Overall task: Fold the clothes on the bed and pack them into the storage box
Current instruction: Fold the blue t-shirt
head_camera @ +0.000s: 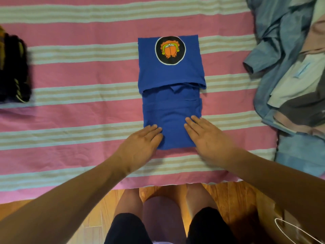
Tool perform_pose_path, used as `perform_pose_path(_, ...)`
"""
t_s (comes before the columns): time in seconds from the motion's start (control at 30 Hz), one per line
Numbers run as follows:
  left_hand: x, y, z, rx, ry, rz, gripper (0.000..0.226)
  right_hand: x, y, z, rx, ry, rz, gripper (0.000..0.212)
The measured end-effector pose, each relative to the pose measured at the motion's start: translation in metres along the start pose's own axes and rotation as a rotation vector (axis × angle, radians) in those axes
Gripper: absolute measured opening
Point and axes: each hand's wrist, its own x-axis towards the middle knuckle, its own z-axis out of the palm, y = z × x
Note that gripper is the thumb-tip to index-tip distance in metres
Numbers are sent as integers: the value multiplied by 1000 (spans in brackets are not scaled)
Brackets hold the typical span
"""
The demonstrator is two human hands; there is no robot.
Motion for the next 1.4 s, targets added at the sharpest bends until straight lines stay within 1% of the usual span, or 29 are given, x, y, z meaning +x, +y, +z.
perform_pose_path(0.07,-14,16,-18,-173,-103,-56,42,-10,-2,-18,69,-99,-66,62)
perform_pose_path(0.1,-20,25,-31,-291,-180,-123,42,-15,-2,-32,159,-199,-61,51)
perform_pose_path(0.17,-21,36,-64,-558,-321,-338,38,-24,3,-60,382,-405,0,25)
perform_pose_path(0.2,-18,35,-76,-747,-319,-472,34,-24,9,-72,521,-430,41,17)
perform_pose_path(0.23,-11,30,-86,-929,-266,-598,29,-21,16,-85,642,-391,88,9)
perform_pose_path(0.27,0,23,-96,-1052,-159,-706,27,-12,26,-97,752,-300,157,10)
perform_pose_path(0.33,28,-5,-102,-1230,96,-911,26,16,50,-111,954,-47,341,23)
perform_pose_path(0.37,43,-22,-100,-1313,193,-1011,26,33,60,-113,1070,37,424,30)
perform_pose_path(0.43,72,-53,-87,-1413,302,-1143,37,67,76,-106,1238,91,534,47)
perform_pose_path(0.47,84,-63,-80,-1407,323,-1193,45,81,80,-97,1253,89,572,51)
perform_pose_path(0.53,97,-69,-66,-1313,367,-1262,52,99,79,-79,1231,146,649,49)
perform_pose_path(0.67,97,-47,-62,-1097,556,-1291,38,108,68,-57,1238,395,789,42)
perform_pose_path(0.7,97,-41,-63,-1068,591,-1284,36,108,66,-55,1269,453,815,41)
perform_pose_path(0.73,95,-34,-61,-975,610,-1249,37,107,64,-52,1277,493,831,40)
perform_pose_path(0.77,93,-31,-56,-771,608,-1178,42,106,61,-50,1253,518,834,39)
perform_pose_path(0.8,92,-27,-50,-526,578,-1067,47,106,58,-49,1206,536,830,39)
perform_pose_path(0.83,93,-24,-42,-287,505,-913,51,106,54,-48,1147,556,824,38)
perform_pose_path(0.87,94,-21,-31,-112,417,-725,52,105,51,-49,1069,588,815,39)
perform_pose_path(0.9,96,-18,-21,-18,313,-576,54,103,46,-49,968,634,790,40)
perform_pose_path(0.93,96,-16,-12,8,208,-522,58,102,39,-48,839,676,748,42)
perform_pose_path(0.97,97,-17,-4,-7,118,-549,63,100,30,-47,682,698,694,45)
perform_pose_path(1.0,97,-20,4,-34,54,-619,66,100,19,-45,521,683,627,47)
perform_pose_path(1.07,99,-23,15,-61,8,-735,67,98,0,-33,261,544,443,55)
perform_pose_path(1.1,102,-24,17,-56,-6,-765,67,99,-1,-22,181,451,374,59)
perform_pose_path(1.13,106,-24,18,-61,-18,-784,66,100,3,-12,132,372,348,62)
perform_pose_path(1.23,109,-23,14,-146,7,-819,65,107,28,7,132,235,383,65)
perform_pose_path(1.3,103,-22,11,-186,117,-847,62,108,36,8,173,229,401,65)
perform_pose_path(1.37,96,-13,1,-289,214,-968,61,105,30,1,276,249,482,63)
perform_pose_path(1.4,93,-9,-4,-416,233,-1053,60,102,24,-2,335,259,554,62)
